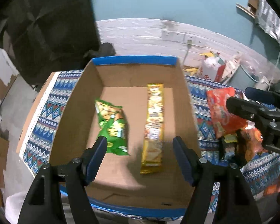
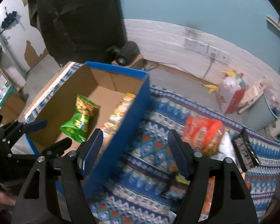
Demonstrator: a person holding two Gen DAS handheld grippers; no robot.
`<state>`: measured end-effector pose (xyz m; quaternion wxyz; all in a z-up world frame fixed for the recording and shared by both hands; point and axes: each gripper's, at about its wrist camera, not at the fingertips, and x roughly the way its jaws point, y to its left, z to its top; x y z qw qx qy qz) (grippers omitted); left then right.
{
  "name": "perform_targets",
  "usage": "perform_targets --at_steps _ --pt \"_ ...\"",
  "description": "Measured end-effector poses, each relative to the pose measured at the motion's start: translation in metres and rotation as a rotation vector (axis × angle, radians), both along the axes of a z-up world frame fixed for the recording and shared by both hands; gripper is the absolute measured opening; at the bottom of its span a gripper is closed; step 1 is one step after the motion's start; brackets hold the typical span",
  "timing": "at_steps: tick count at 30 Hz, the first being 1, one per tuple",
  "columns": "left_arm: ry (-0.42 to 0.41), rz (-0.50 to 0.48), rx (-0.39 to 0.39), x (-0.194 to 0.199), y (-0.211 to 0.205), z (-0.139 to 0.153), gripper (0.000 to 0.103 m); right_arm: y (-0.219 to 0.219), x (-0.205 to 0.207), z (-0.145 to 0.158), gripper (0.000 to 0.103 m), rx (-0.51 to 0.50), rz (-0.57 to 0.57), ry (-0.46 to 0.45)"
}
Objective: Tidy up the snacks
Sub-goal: 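Move both tools back over the snack pile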
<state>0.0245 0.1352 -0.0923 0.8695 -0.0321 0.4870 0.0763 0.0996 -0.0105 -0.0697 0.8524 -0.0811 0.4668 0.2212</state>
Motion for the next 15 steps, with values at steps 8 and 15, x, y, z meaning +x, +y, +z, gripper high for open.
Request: perform_targets --at_steps 8,15 --pt "0.012 -0.072 -0.011 0.005 -0.038 0.0 0.077 -0.062 -0.009 0.005 0.077 -0.019 -0.066 0.0" --pt "0.039 -0.148 -0.019 0.01 -0.076 -0.004 0.077 -0.111 -0.011 -0.004 0.079 -0.06 -0.079 0.008"
